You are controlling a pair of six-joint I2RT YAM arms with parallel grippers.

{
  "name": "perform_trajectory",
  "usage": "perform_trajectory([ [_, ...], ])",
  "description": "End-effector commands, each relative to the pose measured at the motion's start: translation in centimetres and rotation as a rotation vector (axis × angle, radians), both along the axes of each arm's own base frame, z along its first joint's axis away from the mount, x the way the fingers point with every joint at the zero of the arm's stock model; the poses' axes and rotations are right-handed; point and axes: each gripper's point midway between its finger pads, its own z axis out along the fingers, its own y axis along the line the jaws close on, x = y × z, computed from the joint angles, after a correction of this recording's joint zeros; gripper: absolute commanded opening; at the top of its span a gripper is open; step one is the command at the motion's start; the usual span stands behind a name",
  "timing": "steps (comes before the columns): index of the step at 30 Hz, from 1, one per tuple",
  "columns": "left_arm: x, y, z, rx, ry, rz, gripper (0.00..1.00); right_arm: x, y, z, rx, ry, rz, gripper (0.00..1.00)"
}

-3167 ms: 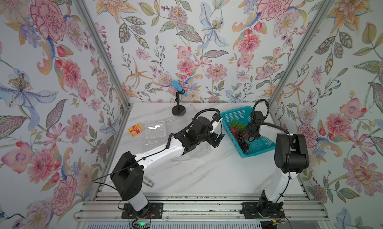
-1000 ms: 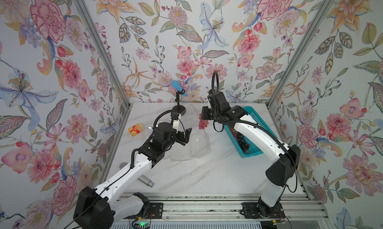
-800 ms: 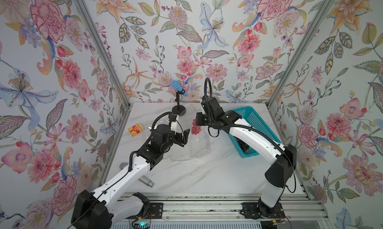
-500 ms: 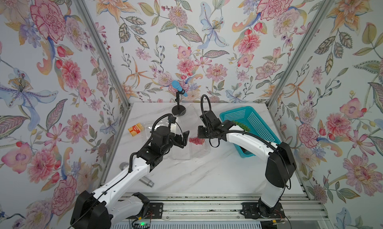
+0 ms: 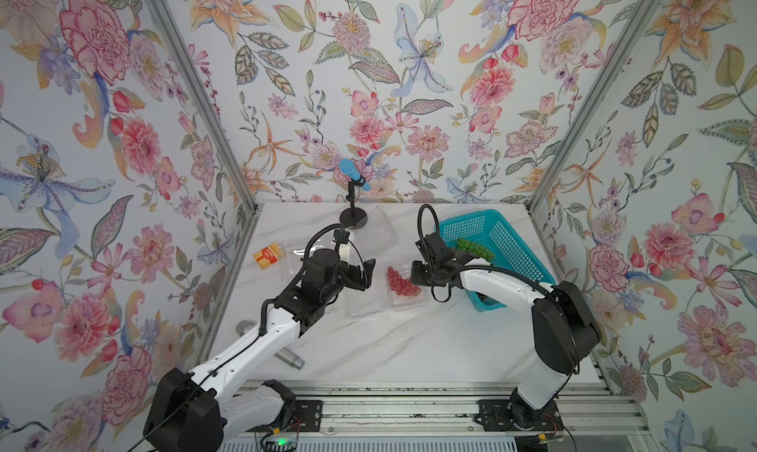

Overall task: Pack grapes into containers
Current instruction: Place the grape into the packing box.

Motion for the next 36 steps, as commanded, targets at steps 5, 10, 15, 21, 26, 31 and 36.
perform_trajectory([
  [5, 1.4, -0.7, 1.2, -0.038, -0.012, 0.013, 1.0, 1.7, -1.1, -0.6, 0.034, -0.009, -0.03, 0.0],
  [10, 2.0, -1.5, 1.6, -0.036, -0.018, 0.008, 1.0, 1.9, -0.6, -1.7, 0.043, 0.017, -0.012, 0.0],
  [15, 2.0, -2.1, 1.5, -0.033, -0.025, -0.004, 1.0, 1.4, -0.2, -2.3, 0.054, 0.033, 0.007, 0.0],
  [21, 0.9, -3.5, 1.5, -0.017, -0.062, -0.066, 1.0, 1.5, -0.3, -1.8, 0.063, 0.024, 0.019, 0.04],
  [26, -0.5, -4.9, 1.9, -0.028, -0.103, -0.155, 1.0, 1.6, -0.3, -0.9, 0.072, 0.005, 0.032, 0.18],
  [31, -1.8, -6.5, 2.0, -0.021, -0.129, -0.236, 1.0, 1.8, -0.6, 0.0, 0.078, -0.016, 0.034, 0.39],
  [36, -2.4, -7.5, 2.5, -0.014, -0.162, -0.272, 1.0, 2.3, -0.8, 1.6, 0.095, -0.045, 0.031, 0.62],
])
